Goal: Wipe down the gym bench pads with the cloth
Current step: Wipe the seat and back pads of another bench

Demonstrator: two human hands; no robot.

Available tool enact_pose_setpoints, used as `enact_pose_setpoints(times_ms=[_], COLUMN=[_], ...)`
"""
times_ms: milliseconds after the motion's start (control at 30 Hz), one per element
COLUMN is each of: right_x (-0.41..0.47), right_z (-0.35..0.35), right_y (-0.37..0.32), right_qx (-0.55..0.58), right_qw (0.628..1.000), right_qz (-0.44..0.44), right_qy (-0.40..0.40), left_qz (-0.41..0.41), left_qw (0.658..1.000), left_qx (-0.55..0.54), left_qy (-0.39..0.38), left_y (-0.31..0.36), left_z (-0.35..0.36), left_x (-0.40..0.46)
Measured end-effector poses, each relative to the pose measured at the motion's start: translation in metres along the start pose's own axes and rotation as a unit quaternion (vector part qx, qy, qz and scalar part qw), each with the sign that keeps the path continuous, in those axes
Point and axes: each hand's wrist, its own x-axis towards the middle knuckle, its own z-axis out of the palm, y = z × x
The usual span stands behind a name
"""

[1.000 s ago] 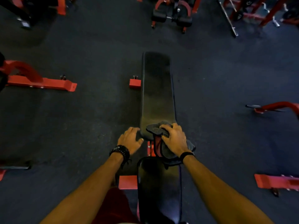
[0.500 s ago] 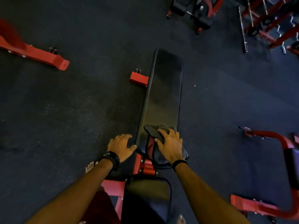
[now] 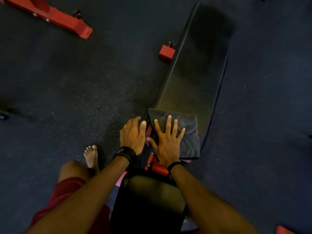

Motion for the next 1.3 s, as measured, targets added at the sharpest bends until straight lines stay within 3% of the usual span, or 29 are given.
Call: enact_pose_setpoints(times_ms=[133,267,367,467,533,600,667,733,800,900,1000,1067,1200,1300], right_x=[0.052,0.133,0.145,0.083,0.042,0.041,0.074,0.104,0.107,0.062,0.001,-0.023,-0.047,-0.046], right_z=[-0.001,-0.025,-0.031,-0.013,0.003,0.007,0.005,0.000,0.003,0.013,0.034,0.048,0.044,0.035], right_y=[-0.007,-0.035,-0.046,-0.035,-0.022,-0.012,-0.019,-0.033,-0.041,-0.030,0.008,0.046,0.120,0.111], right_qx=[-0.061,-0.152,-0.196,-0.162,-0.131,-0.153,-0.162,-0.143,-0.138,-0.091,-0.089,-0.074,-0.082,0.020], right_qw=[0.994,0.986,0.978,0.970,0.943,0.921,0.937,0.972,0.984,0.974,0.955,0.948,0.966,0.985], right_qz=[-0.085,-0.067,-0.070,-0.182,-0.305,-0.359,-0.310,-0.181,-0.098,-0.155,-0.245,-0.261,-0.164,0.011], right_qy=[0.029,-0.005,-0.013,0.020,0.019,0.005,0.025,0.040,0.062,0.137,0.144,0.166,0.183,0.171], left_qz=[0.016,-0.018,-0.027,-0.008,-0.009,-0.006,-0.002,0.006,0.021,0.040,0.065,0.078,0.109,0.096], left_qw=[0.995,0.996,0.995,0.994,0.994,0.993,0.993,0.994,0.993,0.992,0.992,0.992,0.990,0.992], left_qx=[-0.030,-0.020,-0.022,-0.013,-0.011,-0.027,-0.030,-0.019,-0.009,-0.009,0.005,0.019,0.050,0.060], left_qy=[0.092,0.085,0.096,0.107,0.106,0.115,0.112,0.109,0.113,0.119,0.111,0.102,0.070,0.052], left_y=[-0.007,-0.017,-0.019,-0.024,-0.028,-0.030,-0.032,-0.036,-0.035,-0.029,-0.019,-0.012,0.001,0.010], left_z=[0.009,0.005,-0.008,-0.011,-0.004,0.005,0.013,0.018,0.018,0.016,0.020,0.025,0.046,0.065], left_x=[0.025,0.052,0.067,0.075,0.077,0.078,0.073,0.066,0.057,0.049,0.044,0.042,0.038,0.039])
